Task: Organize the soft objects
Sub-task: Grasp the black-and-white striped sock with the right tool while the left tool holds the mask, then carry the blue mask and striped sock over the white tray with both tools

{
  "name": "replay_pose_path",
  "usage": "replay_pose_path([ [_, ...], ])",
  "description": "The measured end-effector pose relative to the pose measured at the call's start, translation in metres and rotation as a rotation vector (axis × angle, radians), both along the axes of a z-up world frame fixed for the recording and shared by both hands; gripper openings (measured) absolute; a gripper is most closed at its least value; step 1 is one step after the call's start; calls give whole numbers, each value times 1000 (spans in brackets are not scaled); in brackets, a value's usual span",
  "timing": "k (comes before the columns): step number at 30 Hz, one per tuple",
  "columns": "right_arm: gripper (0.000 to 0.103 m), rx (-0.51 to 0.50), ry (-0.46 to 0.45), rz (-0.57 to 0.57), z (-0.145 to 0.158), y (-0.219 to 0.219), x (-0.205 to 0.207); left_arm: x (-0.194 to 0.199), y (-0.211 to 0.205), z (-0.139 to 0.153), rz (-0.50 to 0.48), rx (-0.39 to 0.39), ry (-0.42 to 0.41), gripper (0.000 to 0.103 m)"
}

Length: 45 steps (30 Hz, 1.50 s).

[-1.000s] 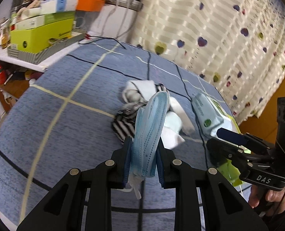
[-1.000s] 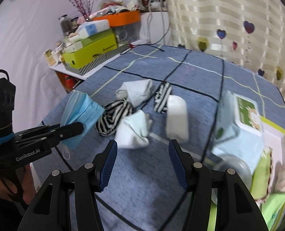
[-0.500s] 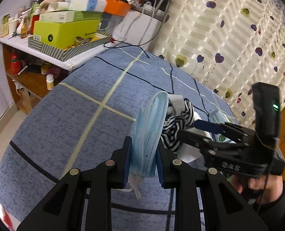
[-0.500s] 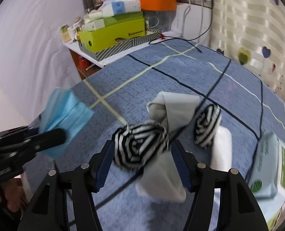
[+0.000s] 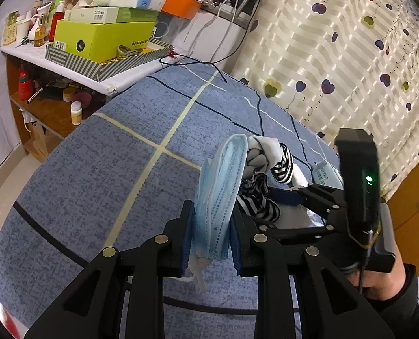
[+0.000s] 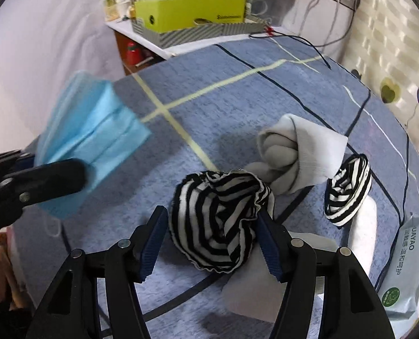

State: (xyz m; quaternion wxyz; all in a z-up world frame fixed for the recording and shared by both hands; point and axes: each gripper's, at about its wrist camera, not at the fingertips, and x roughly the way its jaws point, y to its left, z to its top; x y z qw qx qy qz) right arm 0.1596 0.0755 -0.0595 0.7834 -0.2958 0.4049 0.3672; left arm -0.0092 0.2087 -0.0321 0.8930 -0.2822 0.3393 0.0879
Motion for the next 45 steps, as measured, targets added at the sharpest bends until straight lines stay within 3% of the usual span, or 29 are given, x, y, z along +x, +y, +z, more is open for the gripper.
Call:
replay_pose_path([
  [1,62,10,1,-5,1,0,1,0,0,0,2,1,0,24],
  [2,55,14,-5,-13,2,-1,1,0,-1,0,3,2,-1,24],
  [3,41,8,-16,-21,2,-1,2,0,-1,1,5,5,-3,24],
  [6,24,3,-28,-33,1,-2,5,-1,-2,3,4,5,-5,24],
  [10,13,43,-32,-42,9,-10,0,-2,-5,6,2,6,-7,24],
  [26,11,265,-122,-43,81,-65,-67,-11,-39,41,-29,66,-49,24],
  [45,11,421,-218,-167,127,-181,-115,0,-136,78,-193,161,-84,24],
])
